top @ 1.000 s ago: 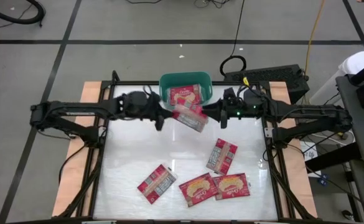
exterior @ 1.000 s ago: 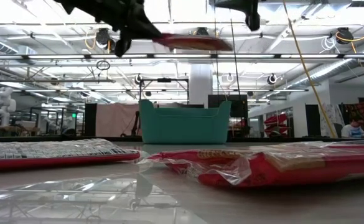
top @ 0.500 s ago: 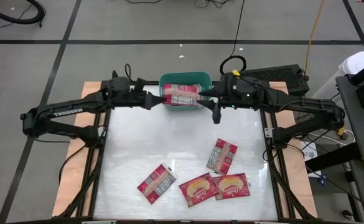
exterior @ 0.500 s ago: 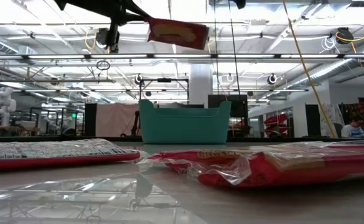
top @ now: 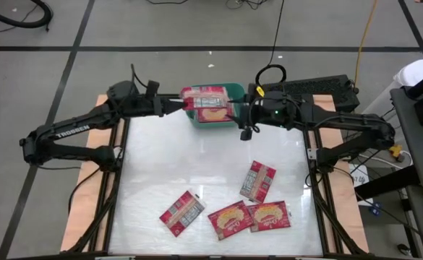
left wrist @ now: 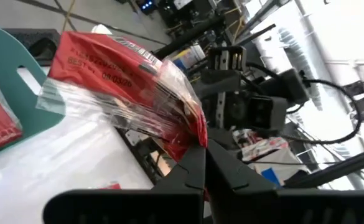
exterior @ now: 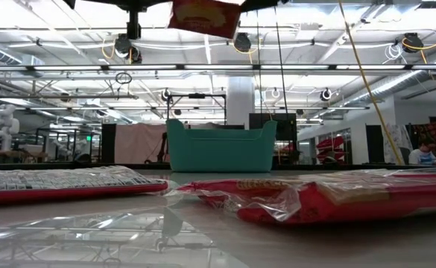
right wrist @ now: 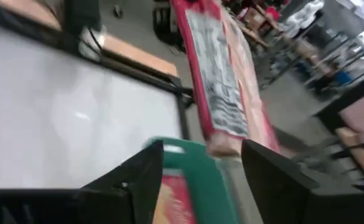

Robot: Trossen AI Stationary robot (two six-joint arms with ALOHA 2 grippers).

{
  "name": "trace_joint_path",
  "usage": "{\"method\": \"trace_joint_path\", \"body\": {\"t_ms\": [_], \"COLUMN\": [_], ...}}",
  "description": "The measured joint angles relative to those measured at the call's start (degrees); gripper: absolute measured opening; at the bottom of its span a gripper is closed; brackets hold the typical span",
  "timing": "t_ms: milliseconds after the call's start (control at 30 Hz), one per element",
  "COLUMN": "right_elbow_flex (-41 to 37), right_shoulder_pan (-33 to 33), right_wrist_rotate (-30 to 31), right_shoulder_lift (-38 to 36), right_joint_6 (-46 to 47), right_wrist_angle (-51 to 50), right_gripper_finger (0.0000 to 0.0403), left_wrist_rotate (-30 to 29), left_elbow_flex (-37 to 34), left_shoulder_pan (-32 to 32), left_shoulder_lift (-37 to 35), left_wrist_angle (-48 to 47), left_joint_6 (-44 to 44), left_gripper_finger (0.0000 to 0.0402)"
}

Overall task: Sort popcorn bags into baskets
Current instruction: Put the red popcorn pack into the green bin

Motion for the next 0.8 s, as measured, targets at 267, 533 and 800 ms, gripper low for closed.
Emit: {"method": "trace_joint_path", "body": {"t_ms": [267, 533, 800], "right_elbow_flex": [0.00, 0.00, 0.00], "right_shoulder_pan": [-0.59, -0.73, -0.71], "right_wrist_rotate": [2.61, 2.57, 2.51], "right_shoulder_lift": [0.49, 4.72, 7.98], "right_joint_6": [-15.56, -31.34, -37.57], "right_wrist_angle": [1.63, 5.18, 18.79], "right_gripper_finger": [0.0248, 0.0232, 0.0162], "left_wrist_rotate": [2.54, 2.63, 2.74], "left_elbow_flex": [-0.01, -0.02, -0.02], "left_shoulder_pan": [0.30, 0.33, 0.14], "left_shoulder_lift": [0.13, 0.54, 0.53], "left_wrist_angle": [0.17, 0.10, 0.57], "left_joint_6": [-1.82, -5.55, -8.00], "left_gripper_finger": [0.0003, 0.0002, 0.0007]}}
